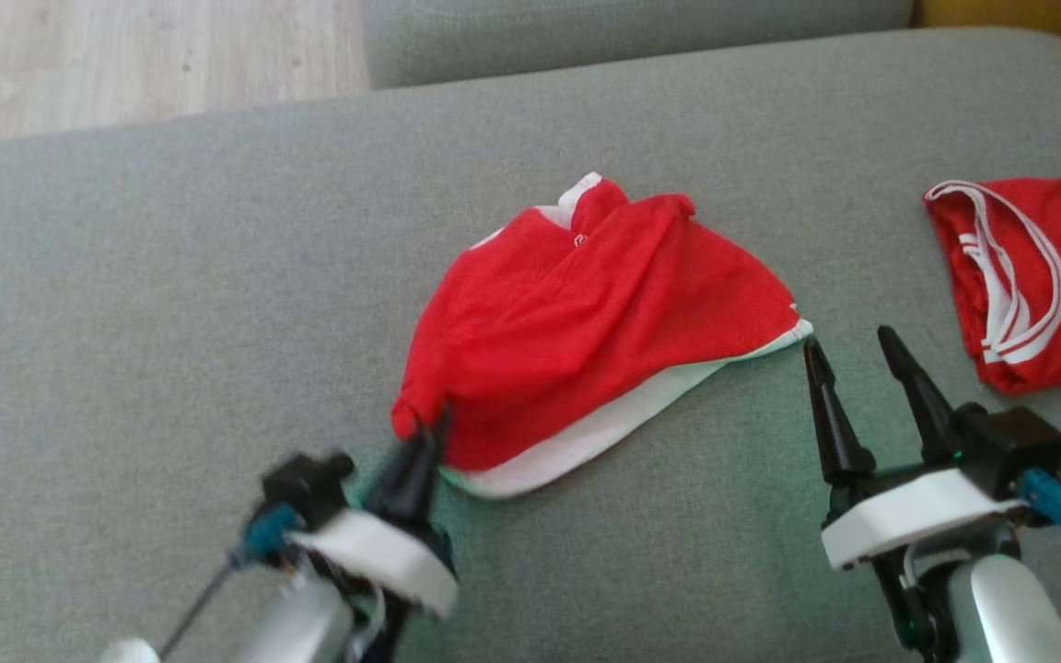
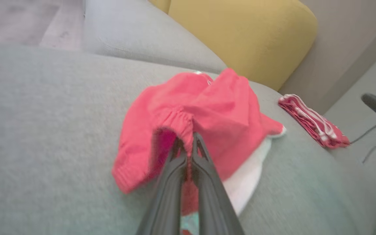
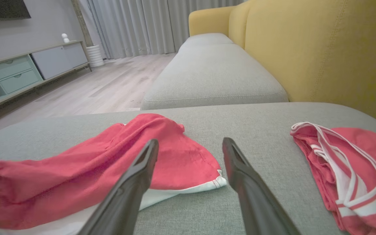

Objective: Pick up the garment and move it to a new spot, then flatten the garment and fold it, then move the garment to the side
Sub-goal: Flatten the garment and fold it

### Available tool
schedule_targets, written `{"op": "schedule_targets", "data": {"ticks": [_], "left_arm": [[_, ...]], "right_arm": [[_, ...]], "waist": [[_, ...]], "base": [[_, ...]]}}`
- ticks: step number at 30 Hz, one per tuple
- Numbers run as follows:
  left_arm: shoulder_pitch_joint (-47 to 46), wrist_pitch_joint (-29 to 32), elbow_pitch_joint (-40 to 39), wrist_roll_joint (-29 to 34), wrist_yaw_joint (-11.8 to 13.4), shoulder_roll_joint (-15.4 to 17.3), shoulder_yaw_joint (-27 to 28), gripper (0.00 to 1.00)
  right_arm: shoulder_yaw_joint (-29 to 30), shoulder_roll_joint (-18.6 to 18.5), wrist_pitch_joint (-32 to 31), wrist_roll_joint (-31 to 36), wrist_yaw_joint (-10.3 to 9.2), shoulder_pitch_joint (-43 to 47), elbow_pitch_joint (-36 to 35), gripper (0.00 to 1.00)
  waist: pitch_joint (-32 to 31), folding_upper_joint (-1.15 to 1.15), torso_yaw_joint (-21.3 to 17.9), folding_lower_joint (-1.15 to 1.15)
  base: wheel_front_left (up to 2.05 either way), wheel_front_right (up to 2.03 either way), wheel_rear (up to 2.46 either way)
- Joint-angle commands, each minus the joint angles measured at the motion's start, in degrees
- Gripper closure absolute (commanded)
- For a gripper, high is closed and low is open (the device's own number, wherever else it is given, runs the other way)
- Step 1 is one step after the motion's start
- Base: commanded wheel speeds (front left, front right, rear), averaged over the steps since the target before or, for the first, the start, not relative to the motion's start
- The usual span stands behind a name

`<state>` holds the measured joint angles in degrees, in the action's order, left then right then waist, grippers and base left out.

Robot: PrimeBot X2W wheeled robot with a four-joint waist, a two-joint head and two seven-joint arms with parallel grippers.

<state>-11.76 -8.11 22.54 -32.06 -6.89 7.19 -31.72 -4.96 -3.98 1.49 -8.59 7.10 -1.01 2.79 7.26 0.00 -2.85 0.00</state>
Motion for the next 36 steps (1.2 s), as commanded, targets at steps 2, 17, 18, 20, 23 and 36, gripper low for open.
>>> {"op": "schedule_targets", "data": {"ticks": [2, 17, 18, 20, 23, 36], "left_arm": [[-5.9, -1.9, 0.1, 0.4, 1.7, 0.4, 3.8, 1.00], [-24.6, -5.7, 19.5, 2.6, 6.6, 2.2, 9.9, 1.00], [-25.2, -6.0, 20.3, 3.1, 7.0, 2.4, 10.0, 1.00], [-26.0, -6.4, 22.4, 3.6, 5.5, 2.0, 9.3, 1.00], [-25.6, -6.5, 24.8, 2.7, 3.5, 0.7, 8.9, 0.27], [-15.7, -6.8, 22.9, -2.4, 0.1, -0.3, 9.2, 0.00]], "right_arm": [[-1.2, 0.4, 0.6, -0.3, 0.39, -3.3, -2.4, 0.00], [-4.2, 0.8, 1.8, -0.9, 0.39, -7.9, -0.8, 0.00], [-4.2, 0.8, 1.9, -1.0, 0.39, -8.0, -0.6, 0.00], [-4.0, 0.9, 2.1, -1.0, 0.39, -8.1, 0.1, 0.00], [-3.9, 0.9, 2.1, -1.1, 0.39, -7.8, 0.8, 0.00], [-2.7, 1.0, 1.8, -1.6, 0.39, -5.3, 1.6, 0.00]], "waist": [[1.4, 0.00, -0.1, 0.00], [7.7, 0.00, -3.7, 0.00], [7.7, 0.00, -3.9, 0.00], [7.2, 0.00, -3.8, 0.00], [6.0, 0.00, -3.4, 0.00], [-0.6, 0.00, -1.0, 0.00]], "base": [[0.00, 0.00, 0.00], [0.00, 0.00, 0.00], [0.00, 0.00, 0.00], [0.00, 0.00, 0.00], [0.00, 0.00, 0.00], [0.00, 0.00, 0.00]]}}
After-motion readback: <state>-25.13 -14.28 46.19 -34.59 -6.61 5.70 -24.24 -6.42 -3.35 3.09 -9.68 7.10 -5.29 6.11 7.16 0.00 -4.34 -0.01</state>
